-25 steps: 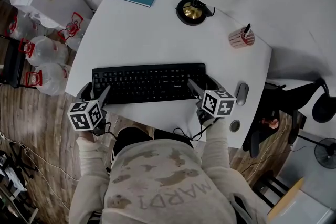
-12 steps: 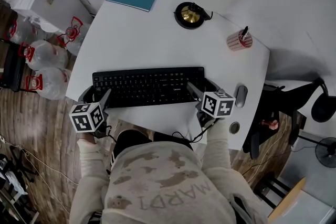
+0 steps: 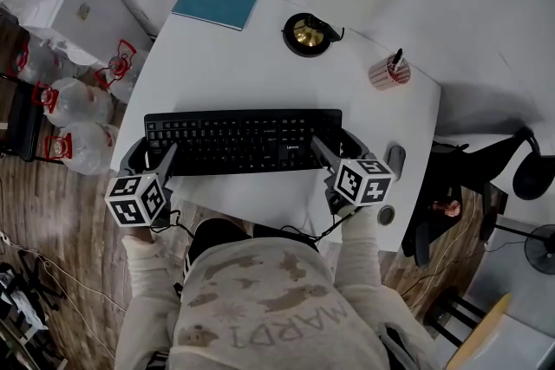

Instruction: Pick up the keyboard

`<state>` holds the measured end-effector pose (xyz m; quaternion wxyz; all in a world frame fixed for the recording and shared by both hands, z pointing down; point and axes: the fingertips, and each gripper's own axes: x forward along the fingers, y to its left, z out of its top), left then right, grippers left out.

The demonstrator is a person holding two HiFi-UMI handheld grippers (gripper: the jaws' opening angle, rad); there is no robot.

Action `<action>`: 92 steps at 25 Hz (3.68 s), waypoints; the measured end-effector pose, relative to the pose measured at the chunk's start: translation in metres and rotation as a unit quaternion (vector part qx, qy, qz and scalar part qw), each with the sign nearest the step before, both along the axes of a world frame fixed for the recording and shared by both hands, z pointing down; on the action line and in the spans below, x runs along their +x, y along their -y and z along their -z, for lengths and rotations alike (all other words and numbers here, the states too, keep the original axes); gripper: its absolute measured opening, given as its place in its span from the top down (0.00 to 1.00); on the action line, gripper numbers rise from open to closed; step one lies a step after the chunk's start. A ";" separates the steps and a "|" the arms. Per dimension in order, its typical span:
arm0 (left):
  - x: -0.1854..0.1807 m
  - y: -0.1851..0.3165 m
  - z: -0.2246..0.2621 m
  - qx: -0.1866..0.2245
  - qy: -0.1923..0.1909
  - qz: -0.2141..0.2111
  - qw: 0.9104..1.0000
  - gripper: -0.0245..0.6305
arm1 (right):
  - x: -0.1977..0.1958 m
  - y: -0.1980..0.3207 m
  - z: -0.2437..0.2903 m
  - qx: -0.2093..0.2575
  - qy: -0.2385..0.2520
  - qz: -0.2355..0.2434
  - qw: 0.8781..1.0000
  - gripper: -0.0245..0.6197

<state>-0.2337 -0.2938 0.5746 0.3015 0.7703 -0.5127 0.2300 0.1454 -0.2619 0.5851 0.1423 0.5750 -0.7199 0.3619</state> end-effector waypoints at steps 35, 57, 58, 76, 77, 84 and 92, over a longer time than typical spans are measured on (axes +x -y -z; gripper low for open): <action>0.034 0.050 0.153 0.188 -0.046 -0.027 0.981 0.47 | 0.030 0.021 0.172 0.224 -0.072 -0.054 0.971 0.44; 0.034 0.030 0.233 0.283 -0.063 -0.009 0.957 0.47 | 0.031 0.003 0.249 0.318 -0.081 -0.057 0.943 0.44; 0.034 0.028 0.235 0.286 -0.063 -0.007 0.956 0.47 | 0.031 0.003 0.252 0.322 -0.081 -0.057 0.942 0.44; 0.026 0.004 0.285 0.343 -0.076 0.006 0.936 0.47 | 0.024 -0.018 0.302 0.378 -0.087 -0.057 0.920 0.44; 0.026 0.003 0.287 0.345 -0.076 0.006 0.935 0.47 | 0.023 -0.019 0.305 0.380 -0.087 -0.057 0.919 0.44; 0.023 -0.007 0.304 0.364 -0.076 0.008 0.928 0.47 | 0.020 -0.028 0.318 0.393 -0.085 -0.057 0.914 0.44; 0.018 -0.015 0.314 0.379 -0.081 0.010 0.922 0.47 | 0.015 -0.036 0.329 0.405 -0.088 -0.056 0.908 0.44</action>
